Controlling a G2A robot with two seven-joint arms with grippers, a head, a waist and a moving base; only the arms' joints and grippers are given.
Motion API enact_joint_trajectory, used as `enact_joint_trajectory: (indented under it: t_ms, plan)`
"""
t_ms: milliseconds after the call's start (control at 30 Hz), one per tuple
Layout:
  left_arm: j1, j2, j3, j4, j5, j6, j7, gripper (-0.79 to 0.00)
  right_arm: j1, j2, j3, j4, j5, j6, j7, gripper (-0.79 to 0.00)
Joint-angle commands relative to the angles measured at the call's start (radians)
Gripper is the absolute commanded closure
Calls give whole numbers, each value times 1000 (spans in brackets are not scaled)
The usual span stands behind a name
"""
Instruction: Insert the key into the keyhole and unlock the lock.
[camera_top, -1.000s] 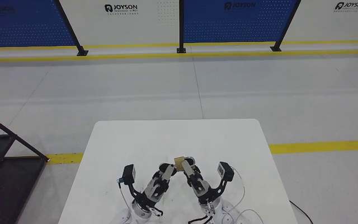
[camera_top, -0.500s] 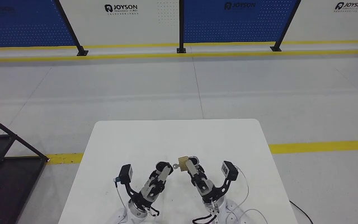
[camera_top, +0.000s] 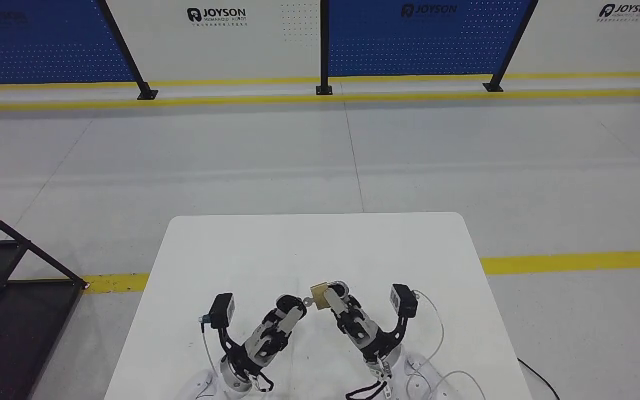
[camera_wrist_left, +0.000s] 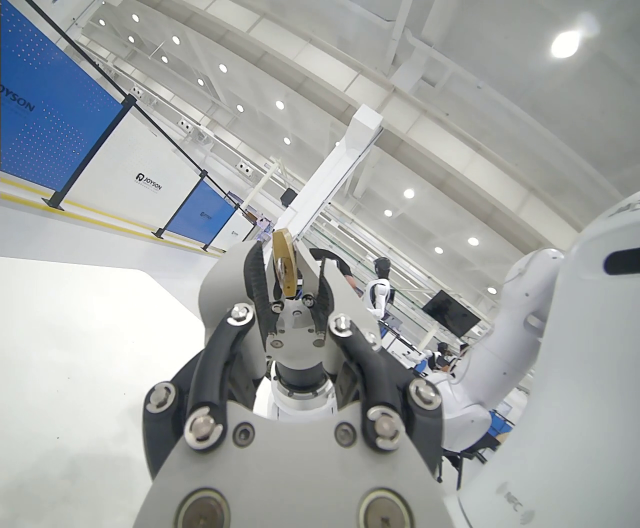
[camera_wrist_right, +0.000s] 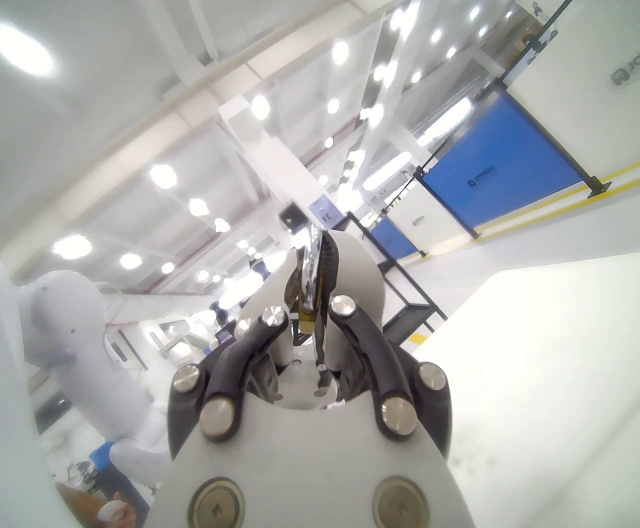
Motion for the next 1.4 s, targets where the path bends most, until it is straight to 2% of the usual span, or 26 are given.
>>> enact_joint_trajectory:
  t_ms: [0, 200, 333, 400, 467, 533, 633, 967, 1367]
  plan:
    - [-1, 2, -1, 1, -7, 0, -9, -197, 1, 1, -1, -3, 5, 3, 13, 0]
    - [-7, 3, -1, 11, -19, 4, -23, -142, 2, 3, -2, -8, 17, 9, 47, 0]
    - [-11, 2, 0, 13, -20, 9, -28, -139, 3, 4, -4, -11, 21, 16, 65, 0]
    - [-11, 2, 0, 12, -15, 13, -31, -114, 3, 4, -5, -12, 23, 18, 70, 0]
    - [-11, 1, 0, 12, -13, 17, -30, -40, 4, 4, -5, -14, 25, 20, 75, 0]
    - [-12, 1, -1, 10, -6, 20, -31, 0, 3, 5, -5, -14, 27, 23, 78, 0]
    - [-11, -1, -6, 5, 19, 39, -21, 0, 3, 5, -5, -16, 29, 28, 81, 0]
    - [7, -11, -18, -22, 209, 122, 110, 0, -8, 6, -6, -28, 16, 51, 90, 0]
    - [31, -18, -14, -44, 557, 302, 333, 0, -25, 10, -1, -41, 3, 65, 90, 0]
